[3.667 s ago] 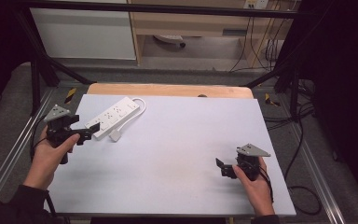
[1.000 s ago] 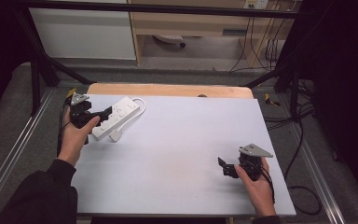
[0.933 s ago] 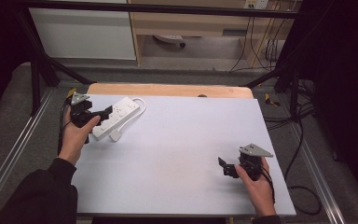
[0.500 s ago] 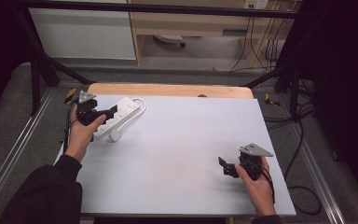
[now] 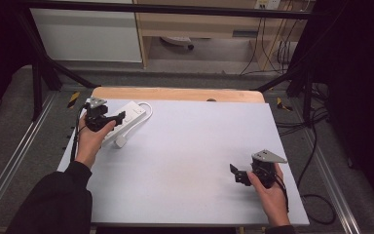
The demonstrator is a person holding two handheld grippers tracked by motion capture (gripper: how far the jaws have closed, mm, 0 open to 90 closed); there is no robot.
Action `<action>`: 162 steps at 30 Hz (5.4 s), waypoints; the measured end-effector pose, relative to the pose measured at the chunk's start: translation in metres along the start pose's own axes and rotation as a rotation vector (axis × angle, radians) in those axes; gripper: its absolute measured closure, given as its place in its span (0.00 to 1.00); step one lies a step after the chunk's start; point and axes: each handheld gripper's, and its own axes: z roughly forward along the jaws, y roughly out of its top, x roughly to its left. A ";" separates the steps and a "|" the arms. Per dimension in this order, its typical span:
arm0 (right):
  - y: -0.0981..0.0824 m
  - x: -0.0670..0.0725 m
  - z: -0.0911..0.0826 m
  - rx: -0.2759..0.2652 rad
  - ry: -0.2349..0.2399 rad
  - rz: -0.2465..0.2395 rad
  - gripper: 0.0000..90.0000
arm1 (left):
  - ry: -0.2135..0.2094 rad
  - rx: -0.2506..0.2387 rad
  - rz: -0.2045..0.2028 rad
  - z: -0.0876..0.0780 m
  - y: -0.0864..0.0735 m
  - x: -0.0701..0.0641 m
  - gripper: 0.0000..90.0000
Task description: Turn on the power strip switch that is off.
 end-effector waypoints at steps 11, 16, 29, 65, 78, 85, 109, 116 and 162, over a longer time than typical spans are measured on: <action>0.000 0.001 0.001 0.007 0.001 -0.006 0.04 | -0.008 0.040 0.017 0.005 -0.007 -0.002 0.40; -0.001 0.000 0.001 0.007 -0.001 -0.007 0.04 | -0.016 0.052 0.027 0.006 -0.009 -0.003 0.48; -0.001 0.001 0.002 0.017 0.000 -0.012 0.04 | -0.030 0.080 0.040 0.010 -0.013 -0.007 0.60; 0.000 0.000 0.001 0.015 0.001 -0.016 0.04 | -0.108 0.122 0.013 0.021 -0.026 -0.010 1.00; -0.001 0.000 0.002 0.019 0.006 -0.017 0.04 | -0.057 0.120 0.006 0.031 -0.027 -0.001 1.00; -0.001 0.000 0.002 0.020 0.010 -0.013 0.04 | -0.048 0.131 -0.012 0.035 -0.028 0.005 1.00; -0.001 0.000 0.002 0.025 0.015 -0.023 0.03 | -0.050 0.124 -0.001 0.036 -0.029 0.006 1.00; -0.001 0.000 0.002 0.025 0.016 -0.022 0.03 | -0.050 0.128 -0.003 0.037 -0.030 0.006 1.00; -0.001 0.000 0.002 0.022 0.016 -0.016 0.03 | -0.070 0.122 -0.004 0.034 -0.029 0.006 1.00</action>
